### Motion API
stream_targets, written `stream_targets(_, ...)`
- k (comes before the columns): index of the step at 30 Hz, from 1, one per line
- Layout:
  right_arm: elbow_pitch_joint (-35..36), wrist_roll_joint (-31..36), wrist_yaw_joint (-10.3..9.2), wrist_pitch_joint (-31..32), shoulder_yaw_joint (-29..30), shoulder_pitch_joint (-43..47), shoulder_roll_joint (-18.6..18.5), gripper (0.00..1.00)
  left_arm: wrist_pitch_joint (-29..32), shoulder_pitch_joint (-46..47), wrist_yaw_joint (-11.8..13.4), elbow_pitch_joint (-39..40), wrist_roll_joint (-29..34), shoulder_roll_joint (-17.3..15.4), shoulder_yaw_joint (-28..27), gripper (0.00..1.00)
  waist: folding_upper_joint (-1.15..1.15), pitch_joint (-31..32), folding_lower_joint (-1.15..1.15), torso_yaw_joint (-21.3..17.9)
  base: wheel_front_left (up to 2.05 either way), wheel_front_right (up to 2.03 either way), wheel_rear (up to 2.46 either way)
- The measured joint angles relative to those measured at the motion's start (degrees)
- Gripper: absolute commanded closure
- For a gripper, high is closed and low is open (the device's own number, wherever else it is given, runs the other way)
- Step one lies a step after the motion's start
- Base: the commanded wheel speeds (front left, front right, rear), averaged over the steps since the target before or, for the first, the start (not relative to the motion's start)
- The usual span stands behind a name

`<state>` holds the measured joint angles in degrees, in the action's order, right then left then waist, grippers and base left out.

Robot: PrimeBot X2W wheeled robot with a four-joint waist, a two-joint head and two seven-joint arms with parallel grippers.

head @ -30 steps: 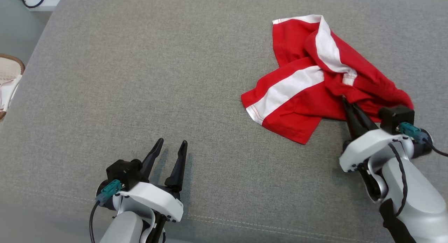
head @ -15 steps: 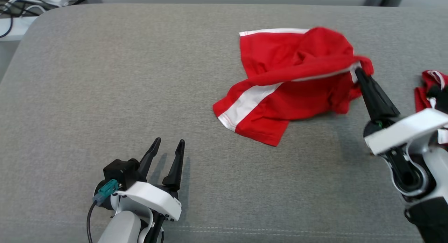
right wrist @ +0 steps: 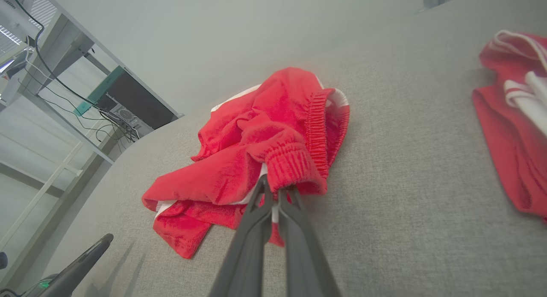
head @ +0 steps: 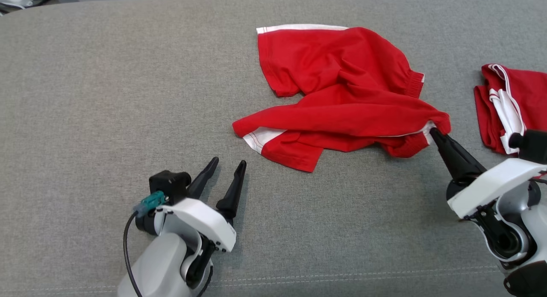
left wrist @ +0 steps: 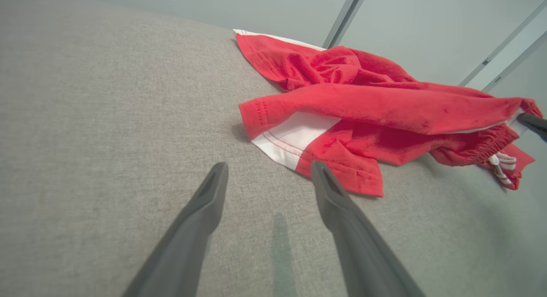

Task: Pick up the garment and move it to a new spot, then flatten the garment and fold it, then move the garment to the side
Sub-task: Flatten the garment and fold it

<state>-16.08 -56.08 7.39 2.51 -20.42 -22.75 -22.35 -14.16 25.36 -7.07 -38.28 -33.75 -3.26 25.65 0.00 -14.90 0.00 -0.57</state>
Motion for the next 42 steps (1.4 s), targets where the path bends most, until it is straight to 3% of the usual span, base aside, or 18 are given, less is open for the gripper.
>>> stream_targets(12, -0.93, 3.56, 0.00, 0.02, -3.12, -4.41, 2.40, 1.00, 1.54, 8.15, 0.00, -7.73, -13.46, 0.27, 7.77, 0.02, 0.00, -2.25, 0.00, -0.85, 0.00, 0.00, 0.00)
stream_targets(27, -1.38, 4.31, 0.00, -0.11, -6.59, -7.12, 4.11, 1.00, 0.22, 16.65, 0.00, -17.44, -13.00, 0.67, 14.70, 0.00, 0.00, -4.46, 0.00, -2.76, 0.00, 0.00, 0.00)
stream_targets(30, -1.51, 4.31, 0.00, -0.60, -7.02, -7.89, 4.10, 1.00, -0.08, 17.63, 0.00, -18.27, -13.01, 0.69, 15.80, 0.23, 0.00, -4.73, 0.00, -3.33, 0.00, 0.00, 0.00)
stream_targets(32, -1.62, 4.31, 0.00, -0.79, -7.32, -8.01, 4.12, 1.00, -0.09, 17.77, 0.00, -18.44, -13.05, 0.68, 16.04, 0.53, 0.00, -4.78, 0.00, -3.50, 0.00, 0.00, 0.00)
stream_targets(33, -1.72, 4.31, 0.00, -1.12, -7.57, -8.20, 4.13, 1.00, -0.11, 17.94, 0.00, -18.60, -13.15, 0.66, 16.49, 0.59, 0.00, -4.83, 0.00, -3.64, 0.00, 0.00, 0.00)
stream_targets(35, -1.79, 4.28, 0.00, -1.38, -7.71, -8.49, 4.13, 1.00, -0.26, 18.36, 0.00, -18.94, -13.28, 0.66, 17.47, 0.84, 0.00, -4.89, 0.00, -3.85, 0.00, 0.00, 0.00)
stream_targets(37, -2.05, 4.25, 0.00, -1.81, -7.79, -8.49, 4.10, 1.00, -0.25, 18.40, 0.00, -18.94, -13.95, 0.71, 18.25, 1.00, 0.00, -4.85, 0.00, -3.93, 0.00, 0.00, 0.00)
stream_targets(42, -3.22, 4.00, 0.00, -2.19, -7.93, -8.53, 3.93, 1.00, -0.24, 18.35, 0.00, -17.83, -16.52, 0.77, 19.63, 1.00, 0.00, -4.41, 0.00, -3.82, 0.00, 0.00, 0.00)
